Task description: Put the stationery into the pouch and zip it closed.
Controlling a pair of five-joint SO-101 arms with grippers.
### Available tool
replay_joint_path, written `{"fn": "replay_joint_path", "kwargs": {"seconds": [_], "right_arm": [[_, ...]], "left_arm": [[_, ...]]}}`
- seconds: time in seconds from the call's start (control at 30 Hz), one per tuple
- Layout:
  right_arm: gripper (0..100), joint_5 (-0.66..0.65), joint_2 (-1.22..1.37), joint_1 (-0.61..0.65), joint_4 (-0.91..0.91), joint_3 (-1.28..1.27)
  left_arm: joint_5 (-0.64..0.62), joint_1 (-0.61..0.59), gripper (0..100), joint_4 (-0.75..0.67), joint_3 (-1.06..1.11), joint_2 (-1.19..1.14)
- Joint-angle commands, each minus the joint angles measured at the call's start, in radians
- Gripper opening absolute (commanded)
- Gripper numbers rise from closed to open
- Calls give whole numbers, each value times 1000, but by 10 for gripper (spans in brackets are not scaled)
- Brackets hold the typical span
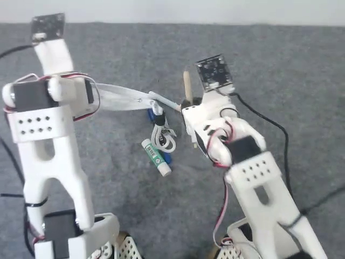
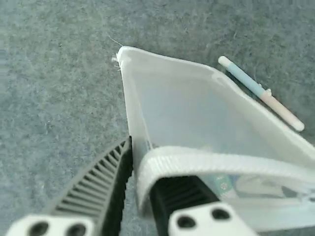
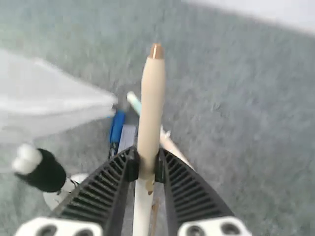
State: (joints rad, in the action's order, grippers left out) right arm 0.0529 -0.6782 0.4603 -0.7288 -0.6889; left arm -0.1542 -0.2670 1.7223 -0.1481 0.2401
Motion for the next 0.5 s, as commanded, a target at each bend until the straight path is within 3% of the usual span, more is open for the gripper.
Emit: {"fn": "replay_joint_path", "kwargs": {"seconds": [0.0,0.47], "right_arm": [[7,11,-140,-2,4,51],[7,6,-211,205,311,46]], "left_arm": [[-81,-37,13,31,-31,6],[-147,-104,37,-35,93,5]]}}
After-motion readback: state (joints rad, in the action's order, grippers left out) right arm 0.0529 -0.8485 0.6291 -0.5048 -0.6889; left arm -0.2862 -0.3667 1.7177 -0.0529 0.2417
